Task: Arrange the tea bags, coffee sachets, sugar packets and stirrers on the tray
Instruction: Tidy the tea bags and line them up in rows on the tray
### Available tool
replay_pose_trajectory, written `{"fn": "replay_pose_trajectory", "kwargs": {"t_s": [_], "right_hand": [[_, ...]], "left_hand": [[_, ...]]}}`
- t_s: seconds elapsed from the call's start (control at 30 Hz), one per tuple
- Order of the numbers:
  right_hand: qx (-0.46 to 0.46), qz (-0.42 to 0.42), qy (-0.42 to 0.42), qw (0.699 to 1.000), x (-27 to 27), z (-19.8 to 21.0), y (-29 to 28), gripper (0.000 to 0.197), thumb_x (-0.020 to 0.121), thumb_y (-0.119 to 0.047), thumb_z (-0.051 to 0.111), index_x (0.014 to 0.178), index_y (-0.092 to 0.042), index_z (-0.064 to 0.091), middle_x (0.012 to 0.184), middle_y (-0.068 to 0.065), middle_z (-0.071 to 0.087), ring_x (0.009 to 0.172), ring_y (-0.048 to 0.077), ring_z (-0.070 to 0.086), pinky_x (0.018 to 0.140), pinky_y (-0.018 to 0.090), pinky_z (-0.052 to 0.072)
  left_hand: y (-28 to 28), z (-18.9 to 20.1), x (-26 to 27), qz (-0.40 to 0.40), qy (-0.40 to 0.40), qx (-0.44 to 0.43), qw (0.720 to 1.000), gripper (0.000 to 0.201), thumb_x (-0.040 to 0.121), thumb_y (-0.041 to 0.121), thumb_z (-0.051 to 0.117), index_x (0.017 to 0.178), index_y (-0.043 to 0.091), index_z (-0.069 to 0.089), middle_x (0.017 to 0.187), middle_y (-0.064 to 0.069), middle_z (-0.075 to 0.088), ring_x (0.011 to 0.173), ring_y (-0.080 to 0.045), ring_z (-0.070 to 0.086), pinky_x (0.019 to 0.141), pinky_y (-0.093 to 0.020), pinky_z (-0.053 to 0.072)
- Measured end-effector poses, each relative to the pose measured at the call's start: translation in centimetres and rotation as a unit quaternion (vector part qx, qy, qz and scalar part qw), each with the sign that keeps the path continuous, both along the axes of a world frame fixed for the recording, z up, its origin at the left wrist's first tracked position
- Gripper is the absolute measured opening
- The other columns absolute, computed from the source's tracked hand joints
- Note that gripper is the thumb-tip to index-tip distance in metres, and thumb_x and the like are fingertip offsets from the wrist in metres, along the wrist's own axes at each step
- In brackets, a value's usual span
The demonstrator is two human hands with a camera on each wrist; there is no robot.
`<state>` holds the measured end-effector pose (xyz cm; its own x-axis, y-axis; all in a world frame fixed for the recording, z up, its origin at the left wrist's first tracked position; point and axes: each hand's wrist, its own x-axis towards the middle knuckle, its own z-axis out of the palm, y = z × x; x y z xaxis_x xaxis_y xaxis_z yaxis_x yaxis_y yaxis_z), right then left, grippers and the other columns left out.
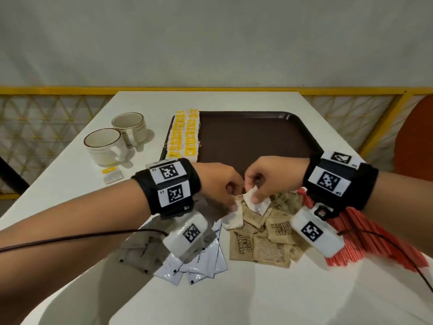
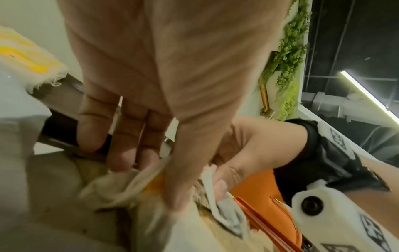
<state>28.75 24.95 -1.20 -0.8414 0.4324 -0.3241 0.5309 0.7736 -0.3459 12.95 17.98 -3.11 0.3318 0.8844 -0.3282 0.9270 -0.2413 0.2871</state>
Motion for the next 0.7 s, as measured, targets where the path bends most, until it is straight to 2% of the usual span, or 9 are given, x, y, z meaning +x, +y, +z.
{"fn": "replay_pose_trajectory", "kwargs": {"t_s": [0.07,0.13,0.23,0.3,0.37,0.43,0.53,0.6,0.7], "right_hand": [[-0.019,-0.008,0.017,1.0,0.5,0.3,0.1,0.012,0.08,-0.022,0.075,0.088,-0.016,0.068,0.067,-0.015,0.057,0.056,-0.011,0.052,0.054,0.006,0.039],[-0.078,-0.022,0.049,0.996,1.1,1.1,0.2,0.01,0.081,-0.019,0.075,0.085,-0.013,0.068,0.067,-0.011,0.064,0.057,-0.003,0.056,0.056,0.01,0.042],[-0.171,-0.057,0.118,0.977,1.6,2.1,0.5,0.01,0.082,-0.011,0.073,0.088,-0.008,0.066,0.073,0.004,0.069,0.063,0.015,0.062,0.059,0.024,0.049],[-0.189,-0.079,0.169,0.964,1.1,2.4,0.6,0.011,0.083,-0.006,0.07,0.09,-0.011,0.065,0.073,0.005,0.068,0.06,0.015,0.063,0.055,0.024,0.05],[-0.195,-0.11,0.233,0.946,0.0,2.4,0.7,0.016,0.084,0.0,0.066,0.092,-0.013,0.065,0.074,0.004,0.068,0.059,0.015,0.064,0.053,0.022,0.053],[-0.212,-0.132,0.28,0.927,-1.5,2.6,0.6,0.013,0.087,0.001,0.064,0.09,-0.011,0.065,0.075,0.005,0.07,0.067,0.018,0.067,0.061,0.025,0.058],[-0.225,-0.141,0.29,0.919,-3.7,2.9,0.7,0.006,0.089,-0.009,0.064,0.085,-0.005,0.066,0.081,0.011,0.072,0.074,0.015,0.069,0.077,0.03,0.057],[-0.173,-0.134,0.271,0.937,-5.0,2.9,1.0,0.013,0.088,-0.017,0.067,0.084,-0.004,0.067,0.081,0.01,0.072,0.071,0.009,0.068,0.071,0.022,0.058],[-0.04,-0.082,0.204,0.975,-6.6,2.9,1.7,0.012,0.081,-0.011,0.073,0.091,-0.011,0.068,0.088,0.004,0.068,0.066,0.002,0.061,0.06,0.013,0.047]], "left_hand": [[-0.2,0.4,-0.3,0.013,-0.003,0.023,1.0,0.013,0.087,0.032,0.064,0.09,0.02,0.061,0.084,0.006,0.058,0.076,-0.012,0.054,0.068,-0.025,0.044],[-0.4,1.0,-1.3,0.036,-0.042,0.037,0.998,0.015,0.091,0.029,0.061,0.089,0.015,0.065,0.082,0.005,0.062,0.073,-0.011,0.056,0.067,-0.022,0.042],[-1.0,2.4,-3.1,0.083,-0.122,0.062,0.987,0.013,0.091,0.026,0.061,0.085,0.018,0.069,0.075,0.007,0.064,0.068,-0.004,0.058,0.064,-0.015,0.044],[-1.4,3.3,-4.3,0.127,-0.169,0.085,0.974,0.01,0.09,0.022,0.063,0.085,0.017,0.069,0.068,0.011,0.062,0.061,0.003,0.056,0.06,-0.01,0.042],[-1.4,4.0,-5.6,0.18,-0.207,0.113,0.955,0.005,0.087,0.018,0.067,0.087,0.015,0.069,0.071,0.008,0.066,0.062,0.002,0.058,0.063,-0.015,0.047],[-1.1,4.4,-7.2,0.228,-0.226,0.134,0.938,0.003,0.086,0.015,0.068,0.084,0.017,0.066,0.071,0.002,0.067,0.06,0.0,0.06,0.063,-0.019,0.048],[-0.2,4.2,-9.0,0.276,-0.169,0.134,0.937,0.004,0.089,0.016,0.065,0.088,0.013,0.064,0.074,-0.002,0.067,0.059,-0.001,0.061,0.063,-0.018,0.047],[0.3,3.7,-9.7,0.273,-0.09,0.116,0.951,0.011,0.09,0.02,0.064,0.096,0.01,0.064,0.075,0.002,0.065,0.066,-0.006,0.059,0.065,-0.018,0.044],[1.0,3.1,-10.1,0.244,-0.011,0.077,0.967,0.022,0.091,0.025,0.061,0.106,0.01,0.063,0.075,0.01,0.056,0.077,-0.013,0.055,0.078,-0.026,0.044]]}}
